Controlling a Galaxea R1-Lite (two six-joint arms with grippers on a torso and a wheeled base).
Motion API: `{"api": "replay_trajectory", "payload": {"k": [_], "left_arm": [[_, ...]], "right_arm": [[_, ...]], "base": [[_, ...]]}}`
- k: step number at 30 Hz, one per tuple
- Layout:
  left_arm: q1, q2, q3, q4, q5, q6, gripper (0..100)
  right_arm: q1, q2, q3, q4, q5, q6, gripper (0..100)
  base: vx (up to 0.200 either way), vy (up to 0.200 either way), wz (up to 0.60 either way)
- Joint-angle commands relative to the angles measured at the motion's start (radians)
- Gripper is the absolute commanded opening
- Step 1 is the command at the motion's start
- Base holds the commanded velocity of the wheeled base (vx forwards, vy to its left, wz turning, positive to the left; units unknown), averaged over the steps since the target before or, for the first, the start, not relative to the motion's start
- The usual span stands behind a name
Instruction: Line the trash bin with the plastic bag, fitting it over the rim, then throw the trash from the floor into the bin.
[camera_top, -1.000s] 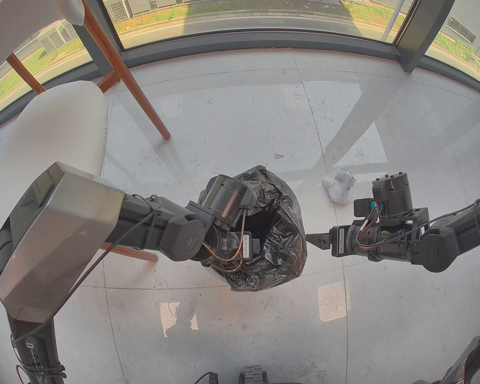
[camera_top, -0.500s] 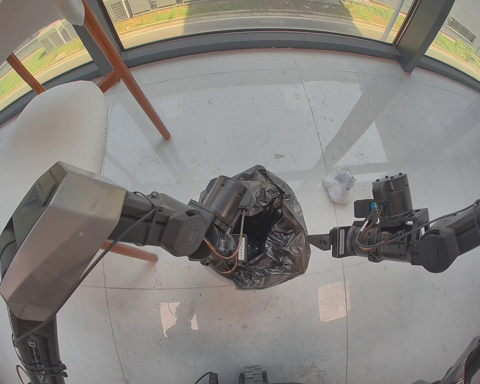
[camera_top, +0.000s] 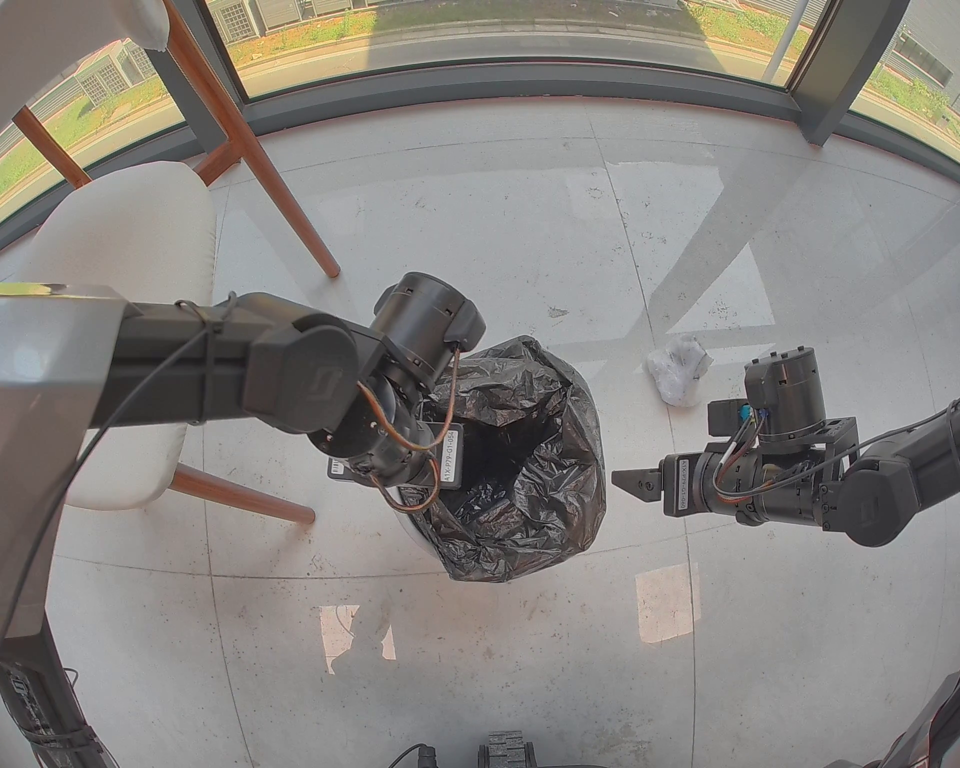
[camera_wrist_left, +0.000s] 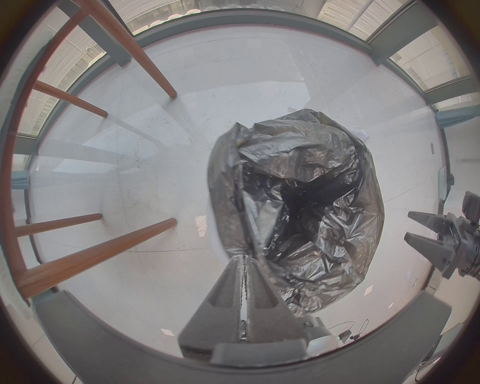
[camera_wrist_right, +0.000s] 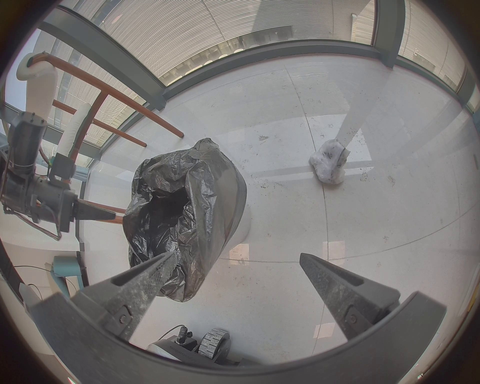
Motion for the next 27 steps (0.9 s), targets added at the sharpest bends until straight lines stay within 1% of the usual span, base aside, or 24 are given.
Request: {"api": "replay_trajectory", "payload": {"k": [1, 4, 7, 9, 10, 14, 18, 19, 27], "left_arm": [[-0.003, -0.057, -0.024, 0.058, 0.019, 0.003, 0], [-0.003, -0.079, -0.021, 0.112, 0.021, 0.003, 0], [-0.004, -0.083, -0.008, 0.121, 0.021, 0.001, 0], [-0.006, -0.082, 0.014, 0.112, 0.016, -0.003, 0], [-0.007, -0.080, 0.046, 0.095, 0.015, -0.003, 0], [-0.007, -0.068, 0.069, 0.017, 0.007, -0.032, 0], [-0.006, -0.062, 0.089, 0.000, 0.004, -0.055, 0], [-0.006, -0.062, 0.094, -0.004, 0.004, -0.057, 100], [-0.006, -0.034, 0.094, -0.044, -0.011, -0.058, 100]], "right_arm": [[0.002, -0.001, 0.000, 0.000, 0.000, -0.002, 100], [0.002, -0.003, 0.001, 0.000, 0.000, 0.000, 100], [0.000, -0.003, 0.001, 0.000, 0.000, 0.000, 100], [0.000, -0.003, 0.001, 0.000, -0.002, 0.000, 100], [0.002, -0.003, 0.003, 0.000, -0.002, 0.000, 100], [0.003, -0.004, 0.004, 0.000, -0.002, 0.000, 100], [0.002, -0.004, 0.009, 0.000, 0.000, 0.000, 100], [0.002, -0.004, 0.013, 0.000, -0.002, 0.000, 100], [0.008, -0.004, 0.015, 0.000, -0.002, 0.000, 100]], "base": [[0.000, 0.000, 0.00], [0.000, 0.000, 0.00], [0.000, 0.000, 0.00], [0.000, 0.000, 0.00], [0.000, 0.000, 0.00], [0.000, 0.000, 0.00], [0.000, 0.000, 0.00], [0.000, 0.000, 0.00], [0.000, 0.000, 0.00]]}}
